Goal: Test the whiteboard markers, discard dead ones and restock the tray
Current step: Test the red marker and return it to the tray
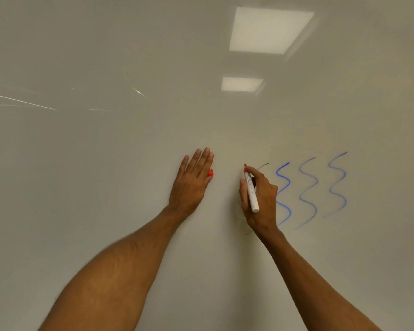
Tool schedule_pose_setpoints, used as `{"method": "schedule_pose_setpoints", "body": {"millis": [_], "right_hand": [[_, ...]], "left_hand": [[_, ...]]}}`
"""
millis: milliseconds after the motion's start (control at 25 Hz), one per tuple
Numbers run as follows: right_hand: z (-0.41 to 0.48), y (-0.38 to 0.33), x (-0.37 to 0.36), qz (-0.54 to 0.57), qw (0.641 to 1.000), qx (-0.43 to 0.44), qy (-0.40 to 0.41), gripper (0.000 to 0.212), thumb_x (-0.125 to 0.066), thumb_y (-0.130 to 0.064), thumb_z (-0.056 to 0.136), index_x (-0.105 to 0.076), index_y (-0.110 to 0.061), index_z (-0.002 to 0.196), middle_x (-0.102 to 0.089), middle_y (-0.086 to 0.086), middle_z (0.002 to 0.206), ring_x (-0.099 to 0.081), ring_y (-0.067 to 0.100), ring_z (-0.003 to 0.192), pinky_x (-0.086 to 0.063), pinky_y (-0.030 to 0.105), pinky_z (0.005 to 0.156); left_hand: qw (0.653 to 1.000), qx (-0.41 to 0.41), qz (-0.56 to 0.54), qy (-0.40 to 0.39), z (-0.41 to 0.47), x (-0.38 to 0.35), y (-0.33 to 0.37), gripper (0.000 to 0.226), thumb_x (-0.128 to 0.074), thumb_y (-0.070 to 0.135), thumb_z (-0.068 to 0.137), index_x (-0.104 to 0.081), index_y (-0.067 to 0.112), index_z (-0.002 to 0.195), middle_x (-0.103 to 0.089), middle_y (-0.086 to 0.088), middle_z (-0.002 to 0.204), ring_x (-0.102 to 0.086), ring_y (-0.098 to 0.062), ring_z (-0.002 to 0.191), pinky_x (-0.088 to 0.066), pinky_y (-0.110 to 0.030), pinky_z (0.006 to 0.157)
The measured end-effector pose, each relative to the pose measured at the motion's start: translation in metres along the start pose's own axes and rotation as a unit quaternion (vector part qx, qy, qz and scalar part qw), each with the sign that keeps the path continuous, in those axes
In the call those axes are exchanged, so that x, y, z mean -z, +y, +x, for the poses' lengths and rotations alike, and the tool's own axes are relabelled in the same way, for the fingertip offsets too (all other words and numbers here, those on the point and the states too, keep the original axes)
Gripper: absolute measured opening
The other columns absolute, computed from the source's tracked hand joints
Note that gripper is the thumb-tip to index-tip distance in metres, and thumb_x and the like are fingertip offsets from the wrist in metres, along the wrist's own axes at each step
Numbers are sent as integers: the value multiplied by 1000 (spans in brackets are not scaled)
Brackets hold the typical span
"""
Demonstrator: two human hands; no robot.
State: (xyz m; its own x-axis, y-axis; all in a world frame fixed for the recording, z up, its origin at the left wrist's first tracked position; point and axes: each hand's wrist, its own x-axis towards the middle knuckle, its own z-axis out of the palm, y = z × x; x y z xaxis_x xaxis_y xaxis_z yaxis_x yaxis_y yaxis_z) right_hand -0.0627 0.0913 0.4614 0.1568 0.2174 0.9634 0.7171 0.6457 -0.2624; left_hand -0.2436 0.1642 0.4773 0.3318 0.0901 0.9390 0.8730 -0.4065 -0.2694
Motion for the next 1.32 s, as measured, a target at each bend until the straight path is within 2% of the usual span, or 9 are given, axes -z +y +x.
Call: {"method": "schedule_pose_setpoints", "body": {"millis": [160, 320, 520, 680, 880, 1000, 1160, 1240, 1320], "right_hand": [[-7, 4, -3, -35, 999, -15, 4, 38, -45, -31, 94, -53, -13, 127, -65, 5, 107, -60, 20, 97, -43, 39, 89], [-24, 11, -10, -80, 990, 70, -91, 45, -40, -38, 91, -55, -10, 123, -65, 7, 96, -62, 25, 83, -47, 39, 75], [-57, 19, -3, -41, 998, 19, -32, 39, -44, -34, 91, -57, -9, 118, -64, 9, 93, -60, 25, 81, -46, 39, 72], [-90, 23, -5, -105, 978, 129, -124, 31, -46, -30, 90, -56, -11, 114, -64, 4, 84, -60, 23, 73, -45, 36, 63], [-119, 37, 9, -129, 985, 19, -114, 34, -46, -31, 87, -58, -11, 111, -61, 3, 80, -56, 21, 68, -44, 30, 61], [-136, 31, 12, -156, 970, 84, -170, 29, -45, -28, 86, -54, -16, 111, -61, -2, 76, -55, 18, 66, -47, 30, 56], [-142, 27, 21, -148, 956, 113, -225, 25, -51, -25, 90, -53, -21, 115, -62, -4, 85, -57, 17, 69, -42, 28, 58], [-149, 23, 24, -142, 945, 131, -263, 39, -64, -14, 84, -52, -23, 120, -63, -2, 100, -59, 18, 75, -43, 25, 62], [-158, 20, 26, -123, 943, 118, -287, 54, -65, -4, 82, -50, -25, 130, -60, -1, 120, -59, 17, 89, -44, 21, 73]], "left_hand": [[1000, -6, 12, 20, -3, -3, -1, 49, -22, 31, 105, -27, 6, 147, -30, -12, 153, -25, -27, 143, -14, -42, 117], [999, -10, 13, 27, -1, -4, -1, 48, -22, 31, 105, -26, 6, 146, -32, -12, 152, -27, -28, 142, -14, -41, 117], [1000, -8, 11, 23, -3, -5, -1, 49, -33, 27, 102, -29, 5, 146, -33, -12, 152, -29, -28, 141, -13, -40, 117], [1000, 0, -5, 14, -3, -1, 0, 49, -39, 23, 98, -34, 5, 144, -35, -11, 150, -30, -27, 140, -9, -38, 118], [999, 26, -29, -26, -5, 7, 4, 49, -35, 22, 98, -36, 7, 145, -35, -8, 151, -28, -24, 141, -8, -36, 118], [998, 26, -35, -52, -5, 17, 4, 49, -34, 25, 98, -40, 9, 143, -39, -7, 149, -32, -24, 140, -16, -38, 116], [996, 14, -30, -79, -16, 35, 6, 48, -35, 28, 98, -45, 7, 140, -43, -9, 146, -39, -25, 136, -25, -43, 112], [996, -2, -8, -90, -36, 42, 8, 48, -34, 29, 98, -48, 7, 138, -47, -9, 143, -43, -24, 133, -27, -44, 112], [993, -19, -1, -113, -68, 45, 12, 46, -40, 28, 98, -47, 8, 138, -48, -9, 142, -44, -23, 133, -28, -46, 112]]}}
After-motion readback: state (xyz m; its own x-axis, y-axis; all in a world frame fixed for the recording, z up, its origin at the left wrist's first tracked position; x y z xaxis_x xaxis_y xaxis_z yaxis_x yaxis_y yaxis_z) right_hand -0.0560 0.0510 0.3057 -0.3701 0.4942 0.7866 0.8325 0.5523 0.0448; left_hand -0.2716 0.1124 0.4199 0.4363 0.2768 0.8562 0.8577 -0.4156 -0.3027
